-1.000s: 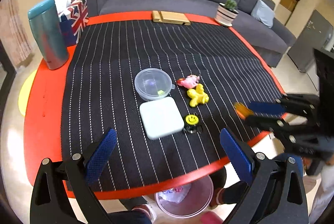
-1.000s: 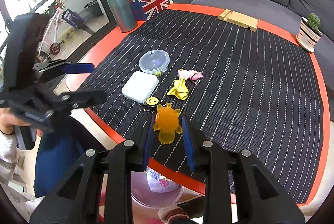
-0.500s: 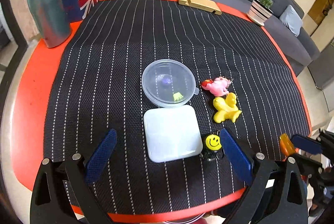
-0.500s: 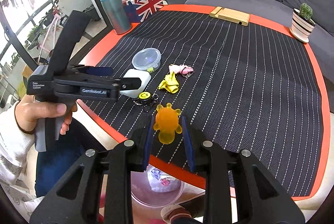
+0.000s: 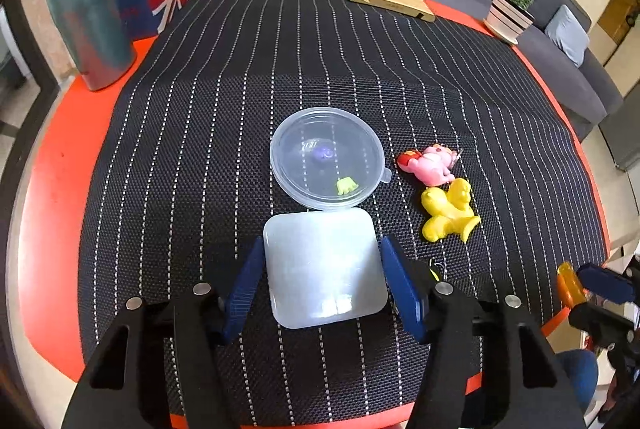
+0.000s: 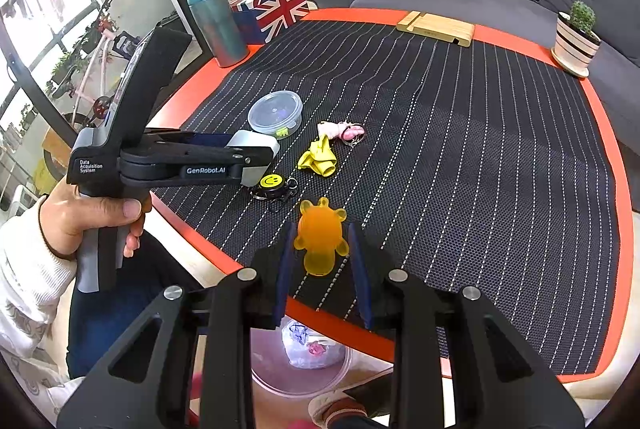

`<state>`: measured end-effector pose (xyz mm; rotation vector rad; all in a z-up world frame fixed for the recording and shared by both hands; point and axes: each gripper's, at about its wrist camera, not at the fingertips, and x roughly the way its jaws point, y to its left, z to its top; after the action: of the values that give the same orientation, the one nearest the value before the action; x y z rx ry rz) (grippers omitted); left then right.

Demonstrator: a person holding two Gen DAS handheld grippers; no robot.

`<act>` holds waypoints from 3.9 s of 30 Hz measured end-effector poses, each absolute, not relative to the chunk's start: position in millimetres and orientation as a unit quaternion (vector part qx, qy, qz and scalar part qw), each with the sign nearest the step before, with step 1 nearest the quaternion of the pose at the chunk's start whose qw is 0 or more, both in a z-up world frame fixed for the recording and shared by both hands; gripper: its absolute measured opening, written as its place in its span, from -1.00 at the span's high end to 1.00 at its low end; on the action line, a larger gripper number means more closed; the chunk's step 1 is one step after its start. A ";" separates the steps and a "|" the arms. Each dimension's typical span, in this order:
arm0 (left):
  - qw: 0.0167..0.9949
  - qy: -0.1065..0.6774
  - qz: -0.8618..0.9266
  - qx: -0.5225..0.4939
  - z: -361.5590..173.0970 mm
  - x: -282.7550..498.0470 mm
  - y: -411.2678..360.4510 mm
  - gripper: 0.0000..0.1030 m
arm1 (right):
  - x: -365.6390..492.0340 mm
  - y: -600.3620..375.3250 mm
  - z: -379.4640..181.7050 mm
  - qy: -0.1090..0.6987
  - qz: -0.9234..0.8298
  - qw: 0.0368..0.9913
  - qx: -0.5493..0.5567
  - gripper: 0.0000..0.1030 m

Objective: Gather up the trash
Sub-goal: 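Grasp the white square box with the left tool while the right tool holds the orange toy, then open the right tool over the bin to drop the orange toy while the left tool carries the white box, then carry the white box over the bin and open the left tool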

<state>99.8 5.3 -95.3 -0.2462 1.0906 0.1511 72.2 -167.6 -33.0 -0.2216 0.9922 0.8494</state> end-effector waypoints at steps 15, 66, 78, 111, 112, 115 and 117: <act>0.872 0.482 0.018 -0.088 -69.7 72.9 4.8 -0.14 | 64.3 -166.8 -23.1 0.451 0.392 0.795 -0.107 0.47; 0.898 0.423 -0.120 -0.028 -11.6 -63.5 -38.5 -0.14 | -64.2 -184.7 -8.4 0.440 0.436 0.776 -0.121 0.08; 0.892 0.432 -0.128 -0.031 -17.7 -61.6 -38.5 -0.14 | -53.7 -194.8 -4.7 0.438 0.414 0.793 -0.092 -0.83; 0.881 0.441 -0.172 -0.015 -19.5 -60.2 -70.8 -0.16 | -46.0 -227.0 12.2 0.423 0.379 0.821 -0.062 -0.85; 0.881 0.440 -0.173 -0.015 -19.2 -59.8 -71.1 -0.15 | -45.2 -228.6 12.8 0.422 0.377 0.822 -0.061 -0.85; 0.885 0.434 -0.169 -0.015 -18.5 -59.0 -71.9 -0.75 | -43.3 -231.5 14.1 0.420 0.374 0.825 -0.058 -0.85; 0.888 0.429 -0.164 -0.019 -18.2 -58.9 -69.7 -0.80 | -42.7 -232.0 14.3 0.419 0.373 0.826 -0.057 -0.85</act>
<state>-58.9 -69.7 -18.2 -0.0398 0.8906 -0.3401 -42.7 -232.0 14.3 -0.1212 0.8908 0.7936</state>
